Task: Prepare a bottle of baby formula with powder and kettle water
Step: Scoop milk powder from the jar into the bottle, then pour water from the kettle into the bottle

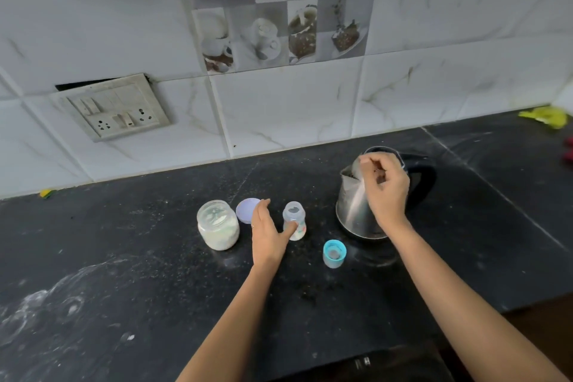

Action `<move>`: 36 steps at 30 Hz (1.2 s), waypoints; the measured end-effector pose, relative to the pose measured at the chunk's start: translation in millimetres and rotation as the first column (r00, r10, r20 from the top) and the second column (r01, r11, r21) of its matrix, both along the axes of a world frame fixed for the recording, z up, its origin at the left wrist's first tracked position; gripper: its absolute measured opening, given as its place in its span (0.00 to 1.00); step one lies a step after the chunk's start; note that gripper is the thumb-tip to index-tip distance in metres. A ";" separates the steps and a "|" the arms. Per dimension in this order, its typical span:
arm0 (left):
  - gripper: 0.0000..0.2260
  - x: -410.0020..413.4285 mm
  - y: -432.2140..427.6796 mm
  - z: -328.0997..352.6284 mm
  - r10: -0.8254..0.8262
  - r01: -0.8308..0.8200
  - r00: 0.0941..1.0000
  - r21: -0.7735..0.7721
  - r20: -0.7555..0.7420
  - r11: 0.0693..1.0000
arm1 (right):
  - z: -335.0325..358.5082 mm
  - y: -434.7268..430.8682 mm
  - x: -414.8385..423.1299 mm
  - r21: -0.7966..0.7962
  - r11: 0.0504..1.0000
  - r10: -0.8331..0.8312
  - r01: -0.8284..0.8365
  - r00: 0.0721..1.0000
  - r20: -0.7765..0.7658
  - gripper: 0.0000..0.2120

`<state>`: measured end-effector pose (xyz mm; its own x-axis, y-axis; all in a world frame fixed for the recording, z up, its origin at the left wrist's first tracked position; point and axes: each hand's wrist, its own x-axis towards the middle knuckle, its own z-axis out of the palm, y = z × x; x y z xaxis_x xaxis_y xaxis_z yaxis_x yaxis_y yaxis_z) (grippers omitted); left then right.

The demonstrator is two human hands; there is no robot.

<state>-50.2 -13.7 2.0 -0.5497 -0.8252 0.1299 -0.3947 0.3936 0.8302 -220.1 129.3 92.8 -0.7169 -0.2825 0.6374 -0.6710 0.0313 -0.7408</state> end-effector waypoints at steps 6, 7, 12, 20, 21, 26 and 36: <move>0.36 -23.2 11.0 -10.6 0.086 -0.084 0.996 0.165 -0.004 0.983 | -19.2 30.5 -62.6 0.024 0.981 -0.187 0.191 0.977 -0.106 0.08; 0.36 -26.0 11.5 -11.7 0.087 -0.084 0.996 0.176 -0.011 0.981 | -23.5 35.4 -72.1 0.032 0.979 -0.195 0.199 0.976 -0.096 0.08; 0.31 -35.4 11.9 -14.7 0.078 -0.074 0.997 0.202 -0.011 0.977 | -30.9 54.1 -104.7 0.128 0.974 -0.169 0.185 0.978 -0.122 0.12; 0.23 -38.7 17.6 -14.8 0.068 -0.058 0.997 0.222 -0.038 0.973 | -26.0 70.0 -133.1 0.219 0.968 0.066 -0.124 0.965 0.255 0.10; 0.23 -39.3 17.4 -15.4 0.068 -0.058 0.997 0.219 -0.038 0.974 | -25.5 70.6 -137.5 0.211 0.966 0.087 -0.149 0.957 0.278 0.10; 0.23 -40.5 17.0 -16.8 0.037 -0.030 0.999 0.181 -0.036 0.983 | -28.3 64.3 -149.8 0.114 0.974 0.140 -0.195 0.918 0.372 0.25; 0.22 -43.6 15.1 -18.3 0.012 -0.012 1.000 0.158 0.002 0.987 | -9.2 47.7 -125.8 0.147 0.981 0.099 -0.128 0.976 0.193 0.23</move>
